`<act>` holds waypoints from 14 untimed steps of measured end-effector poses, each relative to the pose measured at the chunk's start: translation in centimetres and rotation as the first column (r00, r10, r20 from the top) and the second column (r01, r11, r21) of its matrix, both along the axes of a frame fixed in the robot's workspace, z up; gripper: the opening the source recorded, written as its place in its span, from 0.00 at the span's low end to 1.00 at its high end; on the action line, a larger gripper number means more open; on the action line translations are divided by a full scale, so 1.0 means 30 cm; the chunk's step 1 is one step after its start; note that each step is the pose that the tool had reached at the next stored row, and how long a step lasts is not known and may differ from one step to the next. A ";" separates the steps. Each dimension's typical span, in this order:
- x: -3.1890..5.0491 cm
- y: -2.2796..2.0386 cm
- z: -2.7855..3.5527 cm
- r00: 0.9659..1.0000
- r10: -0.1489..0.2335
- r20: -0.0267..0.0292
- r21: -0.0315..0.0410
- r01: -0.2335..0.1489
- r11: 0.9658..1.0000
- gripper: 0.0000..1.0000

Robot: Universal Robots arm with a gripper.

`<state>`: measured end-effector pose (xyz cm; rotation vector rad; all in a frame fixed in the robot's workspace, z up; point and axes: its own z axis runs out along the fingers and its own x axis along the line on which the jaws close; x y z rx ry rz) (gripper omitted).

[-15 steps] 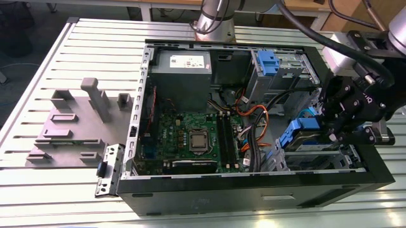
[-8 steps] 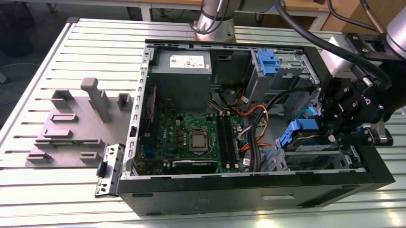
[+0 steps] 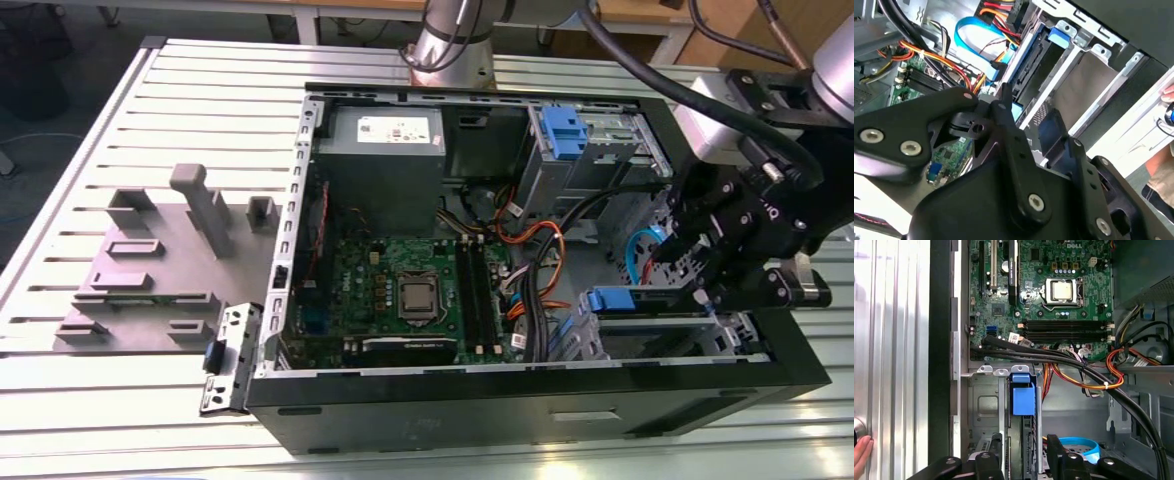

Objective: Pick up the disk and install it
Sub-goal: 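Insert the disk into the insertion slot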

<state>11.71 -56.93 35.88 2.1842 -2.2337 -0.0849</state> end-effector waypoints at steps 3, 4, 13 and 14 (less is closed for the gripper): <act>0.000 0.000 -0.007 1.000 0.002 0.004 0.005 -0.002 1.000 0.48; 0.000 0.000 -0.009 1.000 0.004 0.006 0.005 -0.004 1.000 0.48; 0.000 0.000 -0.011 1.000 0.006 0.010 0.006 -0.006 1.000 0.48; 0.000 0.000 -0.010 1.000 0.006 0.010 0.006 -0.006 1.000 0.48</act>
